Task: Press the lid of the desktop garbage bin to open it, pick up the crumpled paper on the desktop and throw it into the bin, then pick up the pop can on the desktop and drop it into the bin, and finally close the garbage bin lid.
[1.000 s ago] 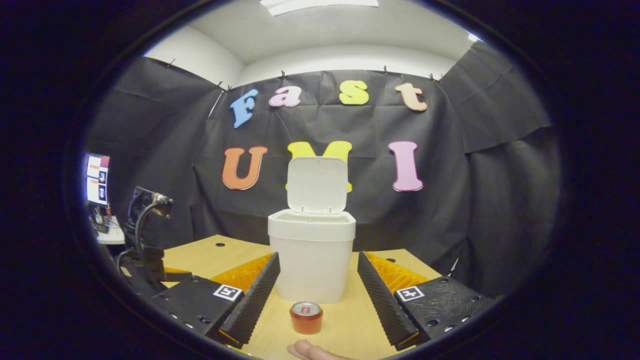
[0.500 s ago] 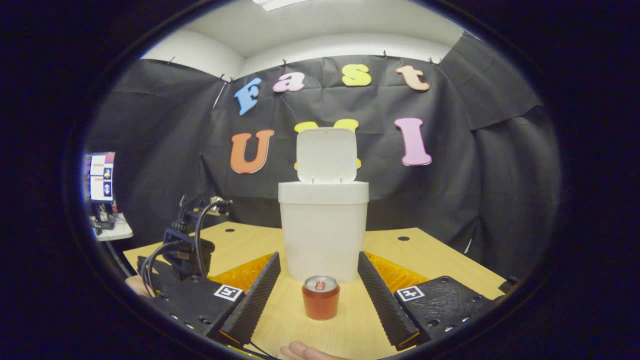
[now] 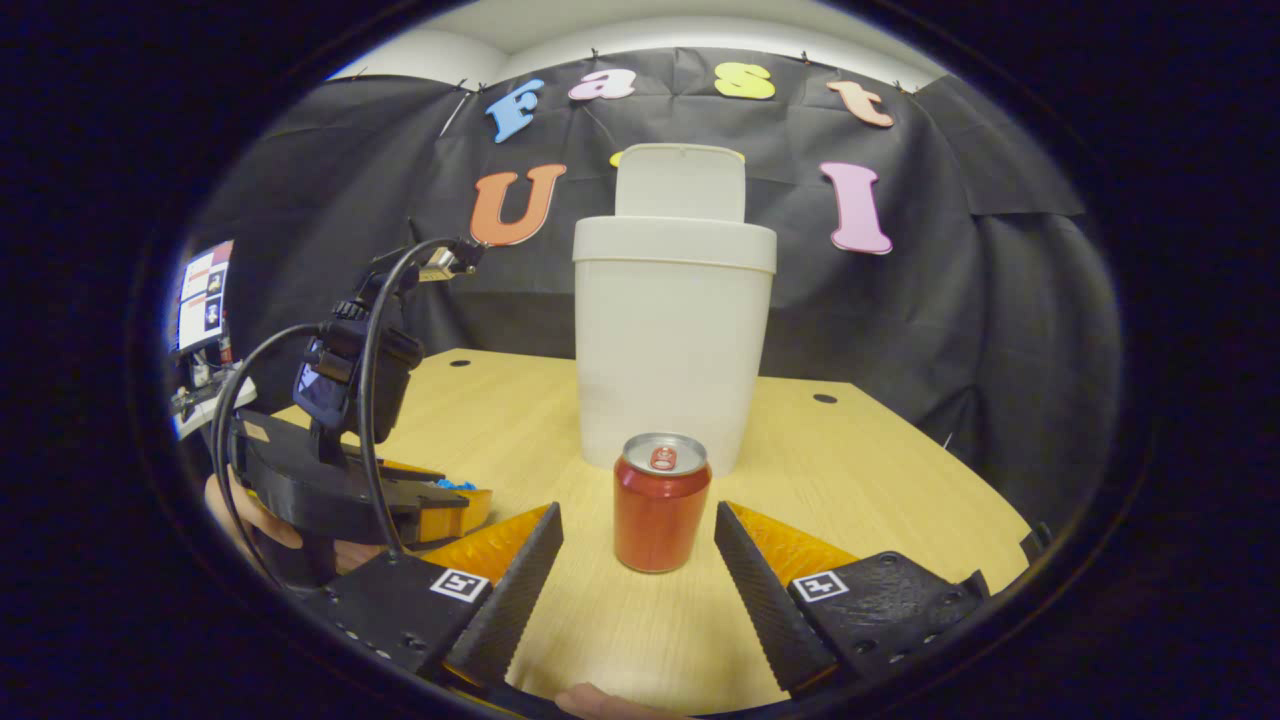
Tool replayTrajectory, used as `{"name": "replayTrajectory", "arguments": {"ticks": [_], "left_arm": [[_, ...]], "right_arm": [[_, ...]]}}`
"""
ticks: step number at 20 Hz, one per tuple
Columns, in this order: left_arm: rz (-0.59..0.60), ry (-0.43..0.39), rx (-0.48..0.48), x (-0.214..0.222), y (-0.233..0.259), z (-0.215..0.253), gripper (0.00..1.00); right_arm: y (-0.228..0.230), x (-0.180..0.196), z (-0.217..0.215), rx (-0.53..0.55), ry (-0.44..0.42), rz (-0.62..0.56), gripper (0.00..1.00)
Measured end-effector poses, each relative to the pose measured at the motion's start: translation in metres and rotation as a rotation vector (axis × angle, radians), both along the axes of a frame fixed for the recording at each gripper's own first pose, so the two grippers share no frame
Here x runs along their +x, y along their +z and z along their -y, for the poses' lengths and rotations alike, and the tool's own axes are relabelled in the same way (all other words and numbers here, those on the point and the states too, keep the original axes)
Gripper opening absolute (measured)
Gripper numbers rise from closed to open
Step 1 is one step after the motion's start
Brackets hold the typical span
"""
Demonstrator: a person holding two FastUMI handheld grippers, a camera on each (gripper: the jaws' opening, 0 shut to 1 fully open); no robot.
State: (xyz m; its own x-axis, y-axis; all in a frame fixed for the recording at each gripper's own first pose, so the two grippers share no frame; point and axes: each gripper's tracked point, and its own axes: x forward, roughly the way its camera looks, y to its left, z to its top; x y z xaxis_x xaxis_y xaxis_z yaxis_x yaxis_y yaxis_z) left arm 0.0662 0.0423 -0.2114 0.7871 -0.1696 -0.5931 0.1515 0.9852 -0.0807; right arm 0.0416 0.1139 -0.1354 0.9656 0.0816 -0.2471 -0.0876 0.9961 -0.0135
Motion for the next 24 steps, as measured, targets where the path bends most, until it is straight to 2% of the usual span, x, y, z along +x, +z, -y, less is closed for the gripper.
{"name": "replayTrajectory", "arguments": {"ticks": [1,2,4,5,6,7,8,11,12,13,14,15,16,21,23,24], "left_arm": [[-0.006,-0.009,-0.011,0.0,0.0,0.0,0.75],[-0.006,-0.011,-0.017,0.0,0.003,-0.001,0.66],[-0.003,-0.007,-0.013,0.001,0.003,-0.004,0.63],[-0.001,-0.004,-0.005,0.002,0.004,-0.004,0.67],[0.003,-0.003,0.004,0.003,0.003,-0.005,0.51],[0.005,-0.004,0.002,0.003,0.003,-0.005,0.53],[0.007,-0.004,0.0,0.004,0.003,-0.005,0.49],[0.043,0.004,-0.003,0.002,0.017,-0.006,0.46],[0.072,0.01,-0.004,0.002,0.028,-0.005,0.51],[0.098,0.008,-0.012,0.001,0.038,-0.004,0.45],[0.117,0.001,-0.024,-0.002,0.046,0.0,0.45],[0.132,-0.003,-0.034,-0.005,0.054,0.002,0.5],[0.153,-0.005,-0.033,-0.007,0.061,0.002,0.45],[0.256,0.002,0.017,-0.013,0.091,-0.003,0.45],[0.292,0.022,0.039,-0.016,0.105,-0.01,0.45],[0.306,0.037,0.049,-0.016,0.112,-0.013,0.45]], "right_arm": [[-0.002,0.003,0.002,-0.003,-0.012,-0.007,0.94],[-0.006,0.006,0.005,-0.011,-0.021,-0.014,0.94],[-0.015,0.011,0.007,-0.011,-0.033,-0.033,0.94],[-0.017,0.013,0.007,-0.001,-0.037,-0.042,0.95],[-0.019,0.016,0.006,0.008,-0.038,-0.049,0.95],[-0.019,0.018,0.004,0.01,-0.037,-0.052,0.95],[-0.018,0.023,0.004,0.008,-0.043,-0.049,0.94],[-0.016,0.033,0.008,0.028,-0.066,-0.032,0.94],[-0.016,0.037,0.008,0.037,-0.068,-0.03,0.94],[-0.017,0.04,0.008,0.043,-0.072,-0.034,0.94],[-0.018,0.043,0.009,0.05,-0.078,-0.037,0.94],[-0.019,0.045,0.012,0.056,-0.084,-0.04,0.94],[-0.02,0.049,0.012,0.062,-0.085,-0.04,0.94],[-0.026,0.065,0.009,0.05,-0.072,-0.053,0.94],[-0.024,0.063,0.002,0.049,-0.04,-0.043,0.81],[-0.021,0.061,0.002,0.048,-0.035,-0.029,0.81]]}}
